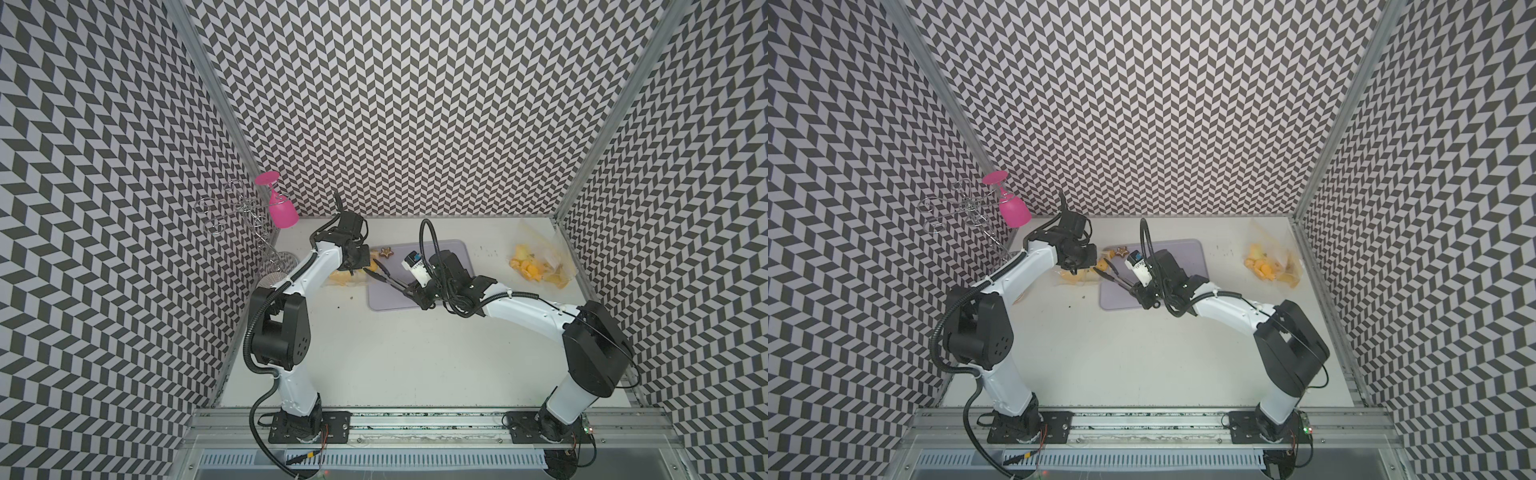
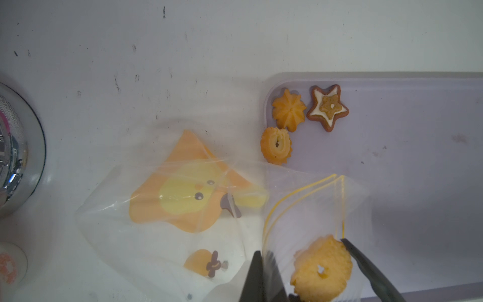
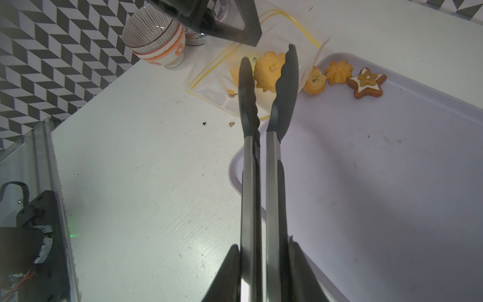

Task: Put the cookies into a resealable bag to prevent moisture
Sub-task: Place the cookie in the ziploc bag.

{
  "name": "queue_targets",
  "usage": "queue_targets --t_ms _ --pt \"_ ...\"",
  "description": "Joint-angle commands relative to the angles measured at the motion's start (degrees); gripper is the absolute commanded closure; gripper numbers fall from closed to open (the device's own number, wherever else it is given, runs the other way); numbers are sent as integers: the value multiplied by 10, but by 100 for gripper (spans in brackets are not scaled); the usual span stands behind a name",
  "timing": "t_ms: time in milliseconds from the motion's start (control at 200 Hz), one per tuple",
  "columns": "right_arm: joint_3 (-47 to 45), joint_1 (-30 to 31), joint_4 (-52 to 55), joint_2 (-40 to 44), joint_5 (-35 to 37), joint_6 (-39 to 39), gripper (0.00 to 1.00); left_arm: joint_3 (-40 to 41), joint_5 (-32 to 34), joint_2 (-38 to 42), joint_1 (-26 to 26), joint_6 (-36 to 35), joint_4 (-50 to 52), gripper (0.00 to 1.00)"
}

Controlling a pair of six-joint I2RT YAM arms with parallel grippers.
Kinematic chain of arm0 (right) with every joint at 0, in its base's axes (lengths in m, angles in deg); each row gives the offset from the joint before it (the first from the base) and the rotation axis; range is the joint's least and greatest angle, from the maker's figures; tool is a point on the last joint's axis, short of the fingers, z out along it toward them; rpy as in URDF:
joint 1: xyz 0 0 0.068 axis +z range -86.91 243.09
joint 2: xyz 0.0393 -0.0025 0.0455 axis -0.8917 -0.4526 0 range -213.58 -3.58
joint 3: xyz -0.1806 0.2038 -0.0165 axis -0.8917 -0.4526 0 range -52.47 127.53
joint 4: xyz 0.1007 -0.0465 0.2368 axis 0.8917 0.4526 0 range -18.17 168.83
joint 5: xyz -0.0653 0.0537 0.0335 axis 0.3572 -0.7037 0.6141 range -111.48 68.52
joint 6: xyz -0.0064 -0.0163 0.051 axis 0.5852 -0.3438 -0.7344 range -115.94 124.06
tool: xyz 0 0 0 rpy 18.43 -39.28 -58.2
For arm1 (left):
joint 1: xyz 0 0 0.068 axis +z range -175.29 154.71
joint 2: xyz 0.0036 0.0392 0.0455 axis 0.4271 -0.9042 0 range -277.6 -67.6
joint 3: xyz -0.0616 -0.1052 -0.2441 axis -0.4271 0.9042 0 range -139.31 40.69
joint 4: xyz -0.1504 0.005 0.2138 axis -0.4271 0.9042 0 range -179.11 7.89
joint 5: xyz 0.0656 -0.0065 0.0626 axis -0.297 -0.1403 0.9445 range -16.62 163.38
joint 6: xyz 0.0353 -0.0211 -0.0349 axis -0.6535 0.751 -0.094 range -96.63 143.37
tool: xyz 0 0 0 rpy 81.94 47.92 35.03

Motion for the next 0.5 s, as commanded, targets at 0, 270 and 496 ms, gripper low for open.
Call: queue_targets --t_ms 0,270,496 --pt "13 4 -45 19 -8 3 69 -3 -3 -3 -1 -2 -10 100" --pt "-1 4 -47 44 2 -2 72 1 -1 -3 1 -1 -11 100" --pt "-89 3 -117 132 62 -37 78 1 9 -5 8 6 -5 100"
